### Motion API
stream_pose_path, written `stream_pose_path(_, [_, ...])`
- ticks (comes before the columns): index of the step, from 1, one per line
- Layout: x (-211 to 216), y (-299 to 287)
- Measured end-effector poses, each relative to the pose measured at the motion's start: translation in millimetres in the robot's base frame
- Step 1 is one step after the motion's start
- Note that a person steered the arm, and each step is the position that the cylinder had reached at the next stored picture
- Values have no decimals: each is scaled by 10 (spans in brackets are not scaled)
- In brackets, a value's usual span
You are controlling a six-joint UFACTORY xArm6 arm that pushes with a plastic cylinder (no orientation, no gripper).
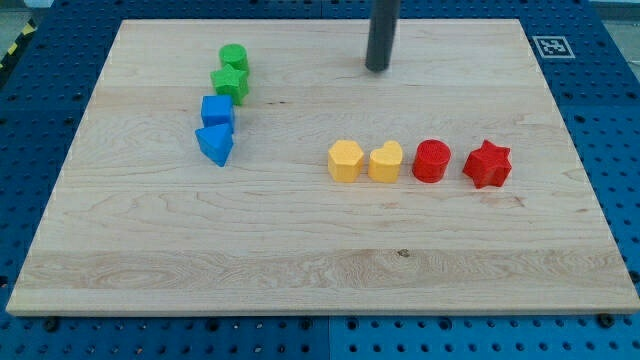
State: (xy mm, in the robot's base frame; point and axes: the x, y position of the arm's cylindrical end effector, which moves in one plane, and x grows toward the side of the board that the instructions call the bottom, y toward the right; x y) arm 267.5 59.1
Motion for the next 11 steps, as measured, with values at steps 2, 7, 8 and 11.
stream_pose_path(2, [-405,-1698])
stream_pose_path(7, [257,-1711])
stream_pose_path(8, [271,-1125])
stream_pose_path(11, [165,-465])
